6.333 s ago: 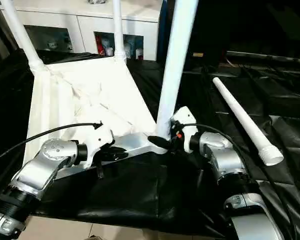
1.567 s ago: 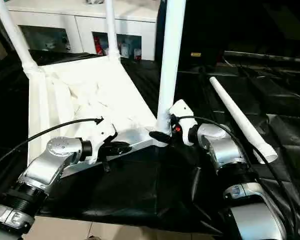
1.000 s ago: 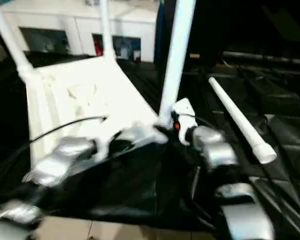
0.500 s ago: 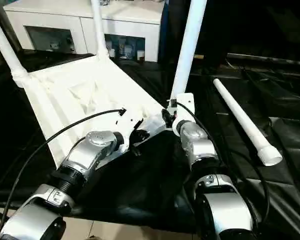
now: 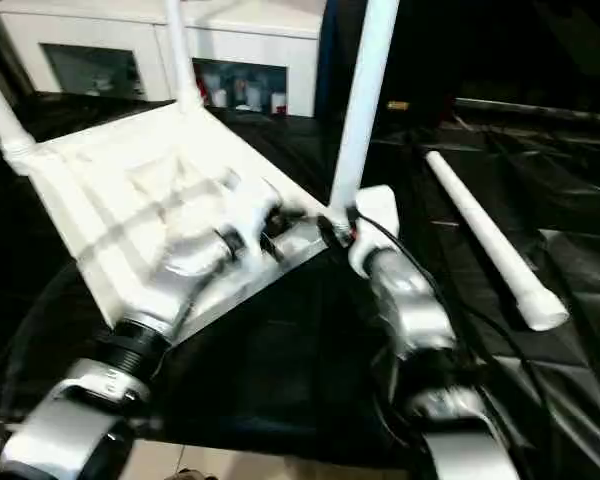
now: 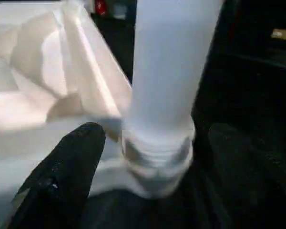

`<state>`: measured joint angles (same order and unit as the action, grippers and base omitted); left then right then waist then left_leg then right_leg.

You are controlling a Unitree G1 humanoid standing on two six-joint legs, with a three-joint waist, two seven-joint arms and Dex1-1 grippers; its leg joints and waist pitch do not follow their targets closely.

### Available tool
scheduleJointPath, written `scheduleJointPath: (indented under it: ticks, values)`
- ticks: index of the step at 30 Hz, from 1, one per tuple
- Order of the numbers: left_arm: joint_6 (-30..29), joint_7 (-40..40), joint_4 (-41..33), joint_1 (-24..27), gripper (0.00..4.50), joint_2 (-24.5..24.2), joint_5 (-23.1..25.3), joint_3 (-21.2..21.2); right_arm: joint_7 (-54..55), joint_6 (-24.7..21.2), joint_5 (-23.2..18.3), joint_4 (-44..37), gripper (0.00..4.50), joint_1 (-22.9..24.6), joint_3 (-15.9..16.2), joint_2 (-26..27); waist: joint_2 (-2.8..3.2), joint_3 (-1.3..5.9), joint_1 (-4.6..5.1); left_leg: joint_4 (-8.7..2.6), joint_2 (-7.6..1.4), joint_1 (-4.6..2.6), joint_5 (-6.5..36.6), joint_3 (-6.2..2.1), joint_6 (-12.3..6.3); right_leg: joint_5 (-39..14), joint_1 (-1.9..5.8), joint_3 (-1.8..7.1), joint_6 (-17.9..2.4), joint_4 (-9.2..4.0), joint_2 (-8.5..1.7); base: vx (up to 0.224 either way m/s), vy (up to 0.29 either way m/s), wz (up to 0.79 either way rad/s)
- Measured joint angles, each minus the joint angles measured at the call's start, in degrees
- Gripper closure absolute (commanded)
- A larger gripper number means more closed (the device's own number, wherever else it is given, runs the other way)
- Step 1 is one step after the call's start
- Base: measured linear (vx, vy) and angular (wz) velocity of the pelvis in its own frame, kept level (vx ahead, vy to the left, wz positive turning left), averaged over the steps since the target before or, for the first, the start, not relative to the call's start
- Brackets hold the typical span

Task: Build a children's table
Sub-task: Rotate leg to tighten, then rotate table base

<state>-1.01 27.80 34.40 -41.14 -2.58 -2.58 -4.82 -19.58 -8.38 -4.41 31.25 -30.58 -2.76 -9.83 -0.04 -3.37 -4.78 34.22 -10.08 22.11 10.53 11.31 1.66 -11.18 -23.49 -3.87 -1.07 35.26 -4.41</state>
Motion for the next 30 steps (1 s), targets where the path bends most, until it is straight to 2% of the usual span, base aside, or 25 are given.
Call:
scheduleJointPath:
  ticks: [4,7,9,12,14,16,18,20,23,26,30]
  values:
    - [0.12,-7.63,-3.45,0.0,2.78,-4.88,1.32,4.86,-4.09,-0.43,-0.73,-3.67,0.6,2.46,1.19,-0.95,0.51,-0.06,0.99,0.01,-0.06,-0.08,0.1,-0.04,0.39,0.09,0.03,-0.04,0.03,0.06,0.04,0.0,0.0,0.0]
    - [-2.83,-19.03,-7.99,1.32,2.58,-12.27,7.18,9.14,-8.87,-3.05,-2.36,-9.03,0.6,5.0,3.08,-2.38,0.52,-0.05,1.93,0.0,-0.19,-0.15,0.1,-0.05,0.42,0.09,0.07,-0.05,0.04,0.06,0.17,0.0,0.0,0.0]
    - [-4.78,-23.35,-10.22,3.32,2.52,-16.37,10.06,13.03,-10.22,-4.58,-2.7,-9.93,0.6,6.17,3.16,-3.68,0.52,-0.03,1.84,-0.01,-0.2,-0.12,0.1,-0.06,0.43,0.08,0.07,-0.09,0.05,0.01,0.18,0.0,0.0,0.0]
    - [-9.65,-26.07,-14.78,9.01,2.16,-19.83,13.6,16.47,-10.99,-6.54,-2.67,-9.94,0.6,6.35,3.48,-3.86,0.39,-0.03,1.46,0.05,-0.19,-0.03,0.11,-0.04,0.41,0.08,0.07,-0.08,0.05,-0.05,0.14,0.0,0.0,0.0]
    - [-14.86,-26.21,-17.69,13.33,2.13,-22.22,15.38,18.66,-10.82,-7.72,-2.43,-9.38,0.9,6.3,3.83,-3.83,0.14,-0.06,1.35,0.06,-0.19,0.0,0.12,-0.04,0.43,0.08,0.06,-0.08,0.05,-0.07,0.14,0.0,0.0,0.0]
    - [-20.87,-23.51,-21.33,17.45,2.52,-25.06,15.75,19.52,-10.81,-8.49,-2.05,-8.04,0.97,6.03,4.13,-3.24,-0.06,-0.02,1.25,0.06,-0.19,-0.04,0.12,-0.04,0.44,0.08,0.07,-0.07,0.05,-0.06,0.14,0.0,0.0,0.0]
    - [-26.58,-19.7,-24.32,20.68,2.5,-27.13,15.49,19.47,-10.69,-9.22,-1.93,-7.43,1.1,6.0,4.76,-2.52,-0.12,-0.03,0.84,0.06,-0.18,-0.02,0.1,-0.04,0.45,0.08,0.07,-0.06,0.04,-0.05,0.14,0.0,0.0,0.0]
    - [-33.82,-14.14,-28.76,24.73,2.54,-28.96,14.14,16.91,-10.67,-10.27,-1.97,-7.45,1.23,5.91,5.79,-1.46,-0.15,-0.02,-0.03,0.09,-0.16,-0.07,0.08,-0.03,0.47,0.09,0.13,-0.01,0.04,-0.04,0.12,0.0,0.0,0.0]
    - [-40.02,-7.82,-33.53,29.39,2.9,-31.31,12.36,12.55,-10.44,-11.2,-1.95,-7.39,1.52,5.27,6.8,-0.04,-0.28,0.02,-0.43,0.09,-0.15,-0.1,0.03,-0.03,0.55,0.09,0.16,0.03,0.04,-0.03,0.12,0.0,0.0,0.0]
    - [-43.45,-3.05,-36.99,32.37,3.19,-32.71,10.93,9.34,-10.21,-11.55,-1.93,-7.4,1.79,5.25,7.56,0.23,-0.3,0.02,-0.51,0.09,-0.14,-0.1,0.01,-0.04,0.59,0.08,0.19,0.05,0.05,-0.04,0.12,0.0,0.0,0.0]
    - [-46.89,5.45,-45.8,34.98,3.49,-33.26,4.64,4.62,-9.54,-11.68,-1.54,-7.41,2.15,5.24,7.65,0.23,-0.31,0.03,-0.51,0.07,-0.11,-0.13,0.01,-0.04,0.59,0.08,0.24,0.08,0.05,-0.07,0.11,0.0,0.0,0.0]
